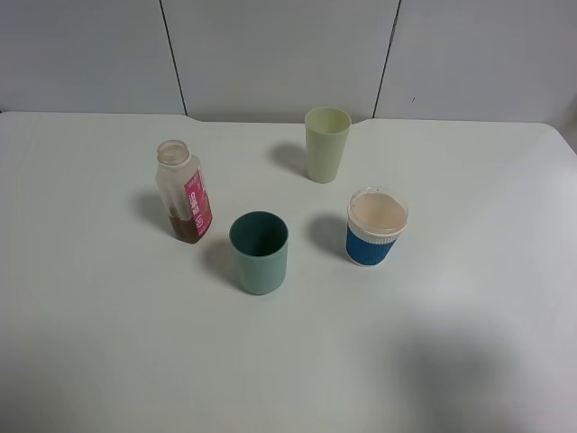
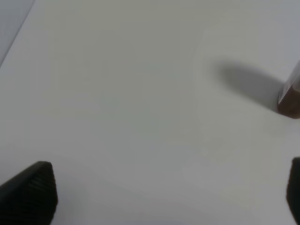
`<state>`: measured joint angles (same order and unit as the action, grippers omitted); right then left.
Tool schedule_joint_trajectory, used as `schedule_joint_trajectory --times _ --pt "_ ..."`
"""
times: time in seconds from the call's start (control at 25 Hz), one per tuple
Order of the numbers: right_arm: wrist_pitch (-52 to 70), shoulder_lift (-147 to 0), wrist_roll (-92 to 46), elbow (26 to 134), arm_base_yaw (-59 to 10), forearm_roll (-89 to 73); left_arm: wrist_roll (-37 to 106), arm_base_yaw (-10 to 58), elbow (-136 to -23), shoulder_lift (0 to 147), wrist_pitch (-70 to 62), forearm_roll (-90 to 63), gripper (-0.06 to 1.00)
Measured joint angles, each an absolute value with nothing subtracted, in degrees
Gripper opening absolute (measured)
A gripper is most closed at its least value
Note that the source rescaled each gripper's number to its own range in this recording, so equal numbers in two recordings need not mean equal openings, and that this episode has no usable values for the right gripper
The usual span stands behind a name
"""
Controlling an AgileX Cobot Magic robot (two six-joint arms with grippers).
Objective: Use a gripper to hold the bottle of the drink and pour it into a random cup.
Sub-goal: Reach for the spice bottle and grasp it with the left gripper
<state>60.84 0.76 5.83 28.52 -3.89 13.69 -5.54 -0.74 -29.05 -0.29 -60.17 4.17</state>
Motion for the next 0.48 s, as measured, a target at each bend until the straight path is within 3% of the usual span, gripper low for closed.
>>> schedule_joint_trajectory --times 0.48 --pt "60.84 0.76 5.83 28.52 -3.89 13.69 -5.54 -0.74 -29.05 -0.29 -60.17 4.17 1.00"
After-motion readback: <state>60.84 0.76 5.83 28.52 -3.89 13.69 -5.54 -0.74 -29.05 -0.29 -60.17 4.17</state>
